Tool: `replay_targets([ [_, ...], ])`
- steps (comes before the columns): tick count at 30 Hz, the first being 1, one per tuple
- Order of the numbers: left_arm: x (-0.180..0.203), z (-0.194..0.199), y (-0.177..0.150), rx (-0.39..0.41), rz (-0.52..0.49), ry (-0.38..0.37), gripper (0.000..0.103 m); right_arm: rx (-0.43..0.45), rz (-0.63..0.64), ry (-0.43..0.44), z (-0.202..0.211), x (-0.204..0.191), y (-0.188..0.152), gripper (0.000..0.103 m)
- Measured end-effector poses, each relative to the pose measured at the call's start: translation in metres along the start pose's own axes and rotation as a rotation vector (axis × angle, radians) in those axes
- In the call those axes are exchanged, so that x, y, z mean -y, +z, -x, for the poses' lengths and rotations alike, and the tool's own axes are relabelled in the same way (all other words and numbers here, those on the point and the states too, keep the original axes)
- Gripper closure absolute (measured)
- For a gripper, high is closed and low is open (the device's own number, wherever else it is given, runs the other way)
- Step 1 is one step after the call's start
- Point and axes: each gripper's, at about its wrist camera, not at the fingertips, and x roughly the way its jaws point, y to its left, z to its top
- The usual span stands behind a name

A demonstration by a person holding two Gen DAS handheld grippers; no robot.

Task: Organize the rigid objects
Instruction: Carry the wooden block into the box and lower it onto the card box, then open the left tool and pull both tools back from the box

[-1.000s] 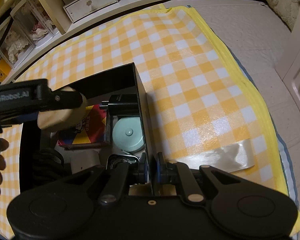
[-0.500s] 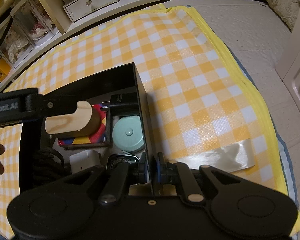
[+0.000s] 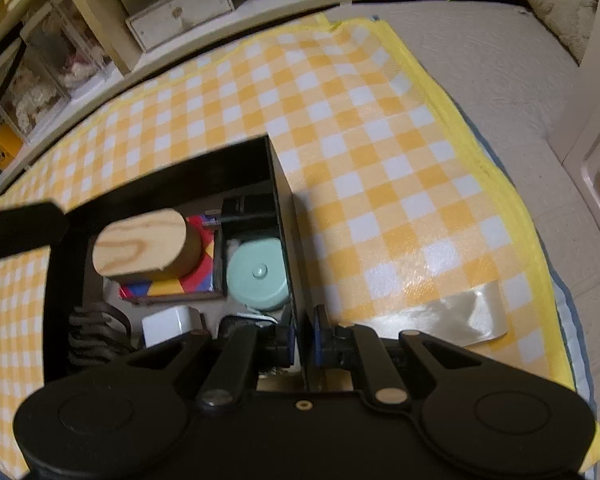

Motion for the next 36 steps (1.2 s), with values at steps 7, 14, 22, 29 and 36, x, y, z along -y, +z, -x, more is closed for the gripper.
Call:
replay_targets([
  [7, -0.011, 0.018, -0.008, 0.021, 0.001, 0.010, 0.001, 0.118, 0.020, 0.001, 0.034, -0.009, 0.002, 0.086],
  [14, -0.023, 0.039, -0.018, 0.045, -0.001, 0.015, 0.001, 0.228, 0.074, 0.012, 0.077, -0.031, -0.001, 0.072],
  [22, -0.034, 0.078, -0.028, 0.102, 0.001, 0.031, 0.001, 0.313, 0.117, -0.012, 0.120, -0.050, -0.017, 0.044],
  [29, -0.038, 0.118, -0.045, 0.148, -0.038, 0.083, 0.000, 0.379, 0.118, -0.047, 0.154, -0.057, -0.034, 0.016],
  [36, -0.042, 0.154, -0.068, 0.238, -0.085, 0.129, 0.000, 0.432, 0.138, -0.099, 0.174, -0.065, -0.059, 0.000],
])
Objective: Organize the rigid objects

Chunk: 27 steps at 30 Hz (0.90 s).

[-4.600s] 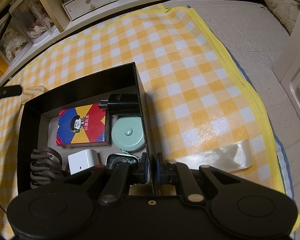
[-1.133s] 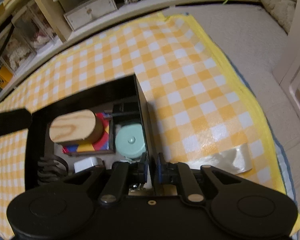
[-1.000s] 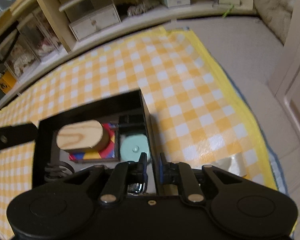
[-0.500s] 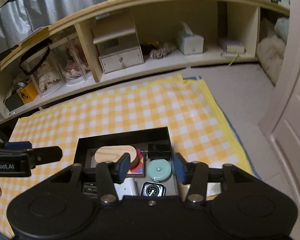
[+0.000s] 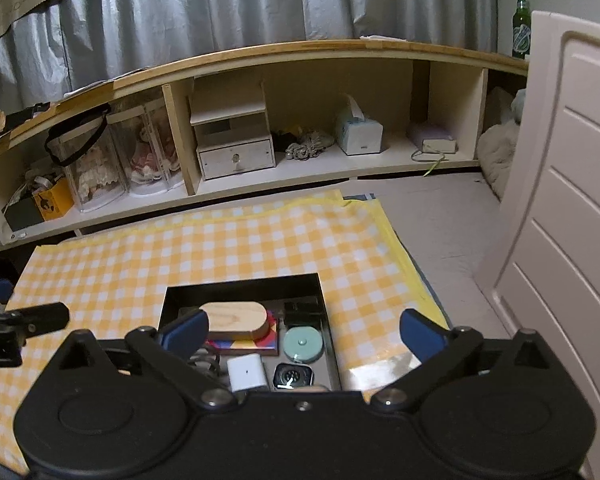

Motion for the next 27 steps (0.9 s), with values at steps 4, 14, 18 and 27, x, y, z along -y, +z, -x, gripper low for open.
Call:
replay_targets([
  [4, -0.004, 0.014, -0.010, 0.022, -0.010, 0.011, 0.000, 0.005, 0.024, -0.015, 0.011, -0.008, -0.012, 0.000],
  [14, -0.010, 0.026, -0.040, -0.001, -0.007, -0.007, 0.000, 0.001, 0.018, -0.050, 0.029, -0.018, -0.042, 0.000],
  [18, -0.014, 0.021, -0.050, -0.024, 0.013, -0.007, 0.000, 0.007, 0.023, -0.084, 0.033, -0.021, -0.051, 0.000],
  [27, -0.016, 0.014, -0.067, -0.057, 0.012, -0.004, 0.000, -0.022, 0.019, -0.089, 0.029, -0.023, -0.059, 0.000],
])
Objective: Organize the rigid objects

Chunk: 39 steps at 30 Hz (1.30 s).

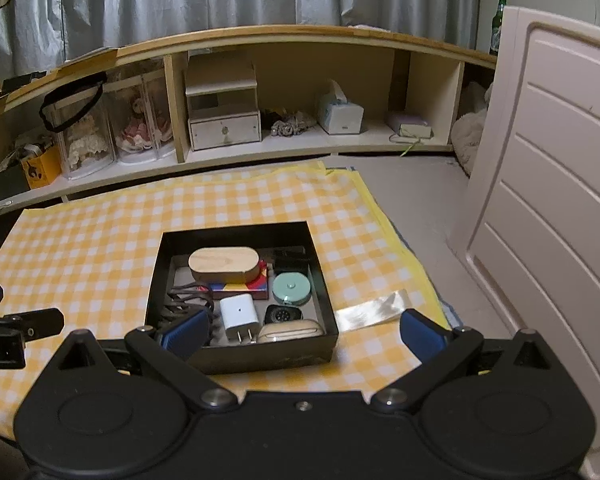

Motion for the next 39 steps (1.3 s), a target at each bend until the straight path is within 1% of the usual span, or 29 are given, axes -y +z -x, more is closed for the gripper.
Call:
replay_targets([
  [3, 0.0005, -0.0010, -0.0018, -0.002, -0.003, 0.014, 0.000, -0.029, -0.004, -0.008, -0.0043, 0.0000, -0.0038, 0.000],
  [10, 0.0011, -0.0008, -0.0015, -0.009, 0.008, 0.003, 0.000, -0.025, 0.025, -0.024, -0.0056, -0.0066, -0.0070, 0.000],
  [17, 0.0013, -0.0031, -0.0016, -0.018, 0.009, 0.003, 0.000, -0.036, 0.002, -0.010, -0.0066, -0.0024, -0.0069, 0.000],
  [39, -0.0008, -0.0056, -0.0029, -0.025, 0.022, 0.004, 0.000, -0.046, 0.023, -0.017, -0.0080, -0.0069, -0.0081, 0.000],
])
